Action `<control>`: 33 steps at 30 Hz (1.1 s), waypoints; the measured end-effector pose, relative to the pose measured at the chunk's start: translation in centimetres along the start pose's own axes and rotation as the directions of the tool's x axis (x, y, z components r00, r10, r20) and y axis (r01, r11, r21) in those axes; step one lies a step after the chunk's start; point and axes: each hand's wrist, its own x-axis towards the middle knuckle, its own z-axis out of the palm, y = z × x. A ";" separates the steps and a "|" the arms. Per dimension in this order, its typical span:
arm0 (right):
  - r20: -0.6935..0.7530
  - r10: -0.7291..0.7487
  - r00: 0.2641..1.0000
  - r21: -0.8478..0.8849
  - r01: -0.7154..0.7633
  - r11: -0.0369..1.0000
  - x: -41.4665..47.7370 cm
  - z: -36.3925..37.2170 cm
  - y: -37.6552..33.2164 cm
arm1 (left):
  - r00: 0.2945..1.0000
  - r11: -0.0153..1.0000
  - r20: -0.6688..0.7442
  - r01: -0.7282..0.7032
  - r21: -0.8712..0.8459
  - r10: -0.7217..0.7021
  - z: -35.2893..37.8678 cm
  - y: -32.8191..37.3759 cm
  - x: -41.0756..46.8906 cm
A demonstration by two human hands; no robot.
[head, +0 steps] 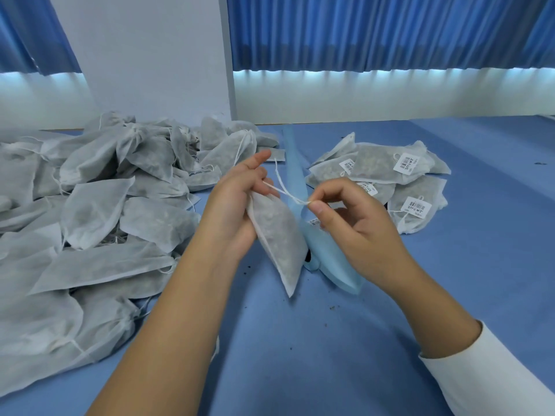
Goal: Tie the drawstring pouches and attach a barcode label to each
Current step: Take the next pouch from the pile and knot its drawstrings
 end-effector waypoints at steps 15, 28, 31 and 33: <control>0.228 -0.015 0.974 0.022 0.010 1.000 -0.4 0.8 0.1 | 0.955 0.937 0.295 0.088 -0.338 0.017 -0.1 1.2 -0.7; -0.171 0.056 0.984 0.094 -0.040 0.995 0.4 -0.5 0.4 | 0.992 0.909 0.106 -0.103 0.404 0.065 1.0 -1.0 -1.2; -0.218 0.088 0.972 0.084 -0.072 0.994 0.4 -0.6 0.7 | 0.995 0.799 0.067 -0.099 0.593 0.074 0.9 -1.2 -1.0; -0.270 0.036 0.962 -0.086 -0.061 0.994 0.3 -0.1 0.9 | 0.987 0.715 0.013 -0.126 0.688 0.162 0.8 -1.4 -0.7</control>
